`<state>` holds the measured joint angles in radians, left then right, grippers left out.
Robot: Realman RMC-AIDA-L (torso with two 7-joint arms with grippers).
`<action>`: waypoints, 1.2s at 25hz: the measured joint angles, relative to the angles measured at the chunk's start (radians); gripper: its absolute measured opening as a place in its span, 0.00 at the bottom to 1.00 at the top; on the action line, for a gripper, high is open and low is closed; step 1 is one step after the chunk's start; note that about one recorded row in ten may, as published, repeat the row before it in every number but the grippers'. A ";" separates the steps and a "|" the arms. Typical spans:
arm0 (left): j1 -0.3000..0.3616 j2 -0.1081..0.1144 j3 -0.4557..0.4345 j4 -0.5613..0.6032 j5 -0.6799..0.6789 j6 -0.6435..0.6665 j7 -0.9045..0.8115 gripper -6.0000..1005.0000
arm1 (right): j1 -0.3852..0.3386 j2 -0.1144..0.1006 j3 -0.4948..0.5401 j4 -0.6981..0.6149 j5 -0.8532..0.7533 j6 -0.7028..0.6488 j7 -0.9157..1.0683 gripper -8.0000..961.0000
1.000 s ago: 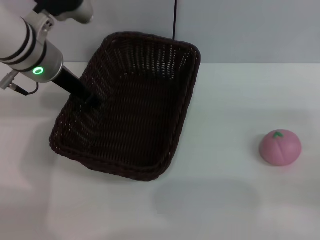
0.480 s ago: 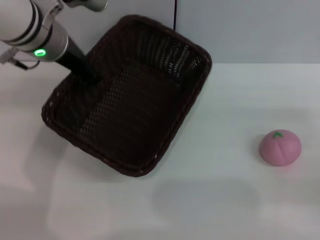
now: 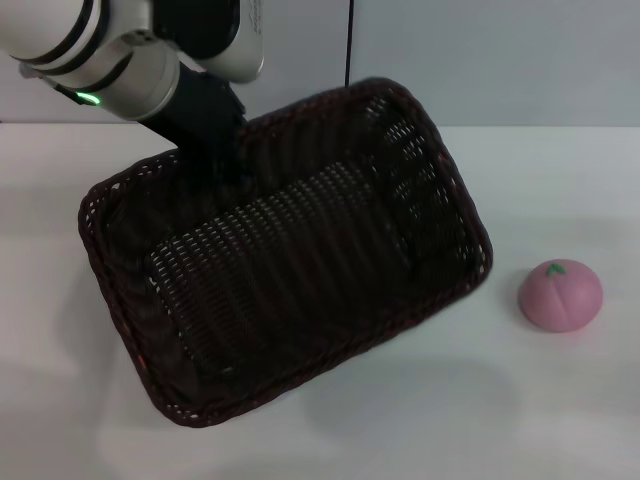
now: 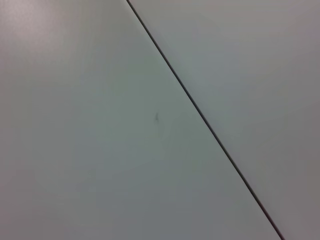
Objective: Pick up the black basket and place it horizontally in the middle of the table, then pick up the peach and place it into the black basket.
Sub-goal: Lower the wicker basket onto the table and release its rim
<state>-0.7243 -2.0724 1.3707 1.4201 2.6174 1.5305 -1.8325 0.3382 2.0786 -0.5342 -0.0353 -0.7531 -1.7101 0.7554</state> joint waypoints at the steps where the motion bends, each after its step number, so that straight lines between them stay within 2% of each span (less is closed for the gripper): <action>1: 0.000 0.000 0.000 0.001 -0.011 0.001 0.029 0.29 | -0.002 0.000 0.000 0.000 0.000 -0.001 0.001 0.80; 6: 0.008 -0.001 0.042 0.009 -0.019 -0.055 0.117 0.28 | -0.007 0.000 0.000 0.000 -0.001 -0.001 0.023 0.80; 10: 0.054 0.000 0.184 0.042 -0.007 -0.189 0.146 0.28 | -0.009 -0.001 -0.003 0.000 -0.006 -0.002 0.037 0.80; 12: 0.055 0.000 0.206 0.042 -0.008 -0.217 0.155 0.28 | -0.009 -0.001 -0.004 0.000 -0.007 -0.001 0.038 0.80; 22: 0.058 0.002 0.258 0.046 0.016 -0.257 0.188 0.28 | -0.020 -0.002 -0.009 0.003 -0.008 -0.002 0.053 0.80; 30: 0.090 0.003 0.310 0.041 0.038 -0.320 0.167 0.28 | -0.022 -0.001 -0.012 0.006 -0.010 -0.012 0.053 0.80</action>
<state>-0.6347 -2.0695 1.6809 1.4613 2.6558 1.2101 -1.6655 0.3160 2.0780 -0.5466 -0.0291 -0.7634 -1.7218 0.8083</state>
